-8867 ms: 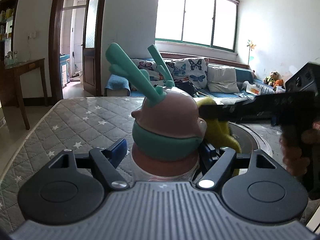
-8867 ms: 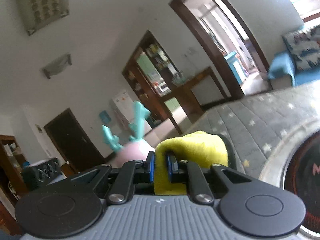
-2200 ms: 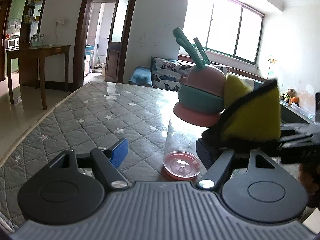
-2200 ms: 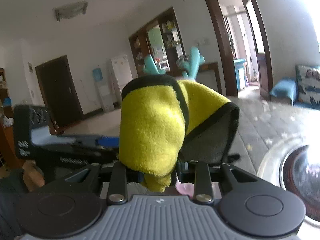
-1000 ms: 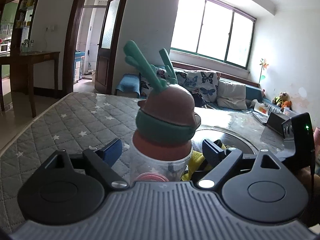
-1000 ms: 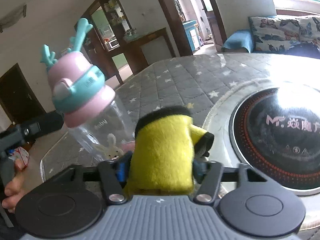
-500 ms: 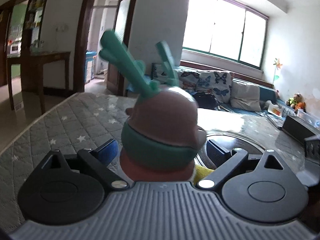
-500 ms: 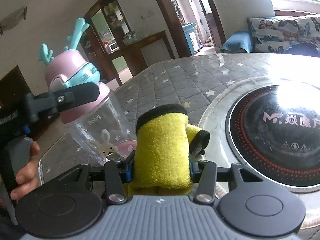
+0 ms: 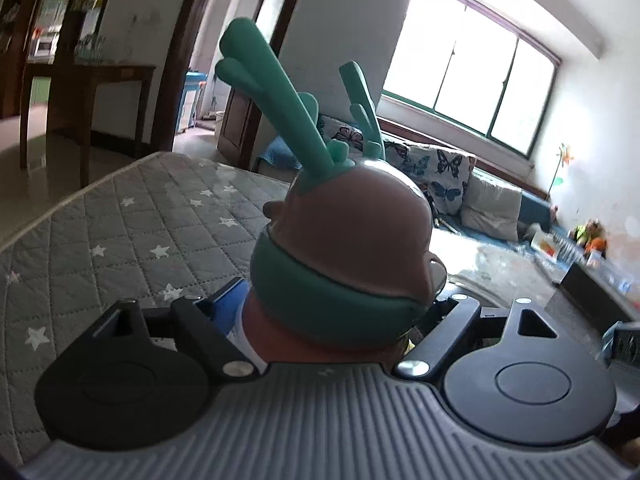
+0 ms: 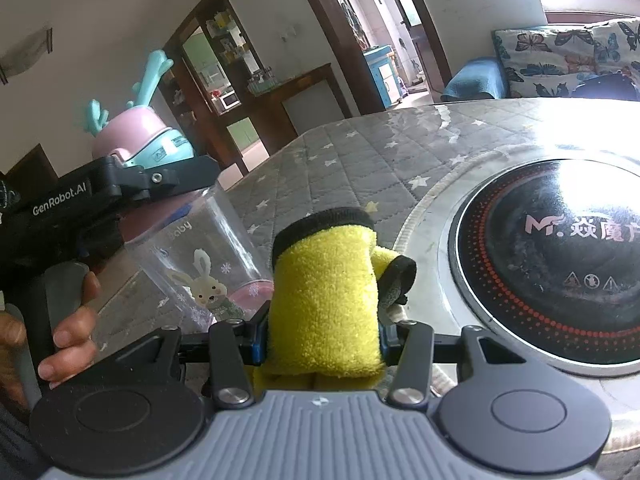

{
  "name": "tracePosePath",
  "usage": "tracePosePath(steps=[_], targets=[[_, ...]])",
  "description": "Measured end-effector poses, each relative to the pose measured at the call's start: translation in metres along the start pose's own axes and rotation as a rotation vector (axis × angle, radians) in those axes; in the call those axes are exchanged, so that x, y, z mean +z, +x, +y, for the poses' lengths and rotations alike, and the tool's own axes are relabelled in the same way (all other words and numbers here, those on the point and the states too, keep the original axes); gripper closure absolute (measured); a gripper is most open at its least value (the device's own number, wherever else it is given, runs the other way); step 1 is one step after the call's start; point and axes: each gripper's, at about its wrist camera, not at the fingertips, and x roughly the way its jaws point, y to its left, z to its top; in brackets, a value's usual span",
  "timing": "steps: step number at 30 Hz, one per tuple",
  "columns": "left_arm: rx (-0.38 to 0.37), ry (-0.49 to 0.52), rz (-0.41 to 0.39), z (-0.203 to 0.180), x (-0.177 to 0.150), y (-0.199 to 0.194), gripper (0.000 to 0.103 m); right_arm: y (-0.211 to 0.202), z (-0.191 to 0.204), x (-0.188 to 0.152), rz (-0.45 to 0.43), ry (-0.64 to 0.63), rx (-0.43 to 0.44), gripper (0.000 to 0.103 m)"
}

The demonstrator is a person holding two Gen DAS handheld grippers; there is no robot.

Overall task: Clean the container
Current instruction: 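Wipe the bottle's lower body with the cloth in the right tool, then tilt the bottle with the left tool while the right tool wipes its pink base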

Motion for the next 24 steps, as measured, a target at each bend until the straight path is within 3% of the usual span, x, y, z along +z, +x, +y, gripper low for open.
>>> tracePosePath(steps=[7,17,24], targets=[[-0.068,-0.14,-0.034,0.022,0.01,-0.014,0.02,0.0,0.001,-0.001,-0.003,0.018,0.02,0.056],[-0.22,-0.189,-0.082,0.006,0.024,-0.026,0.021,0.0,0.022,0.001,-0.011,-0.11,0.036,0.057],[-0.259,-0.206,-0.129,0.0,0.033,-0.028,0.022,-0.001,0.028,-0.001,-0.007,-0.147,0.056,0.061]])
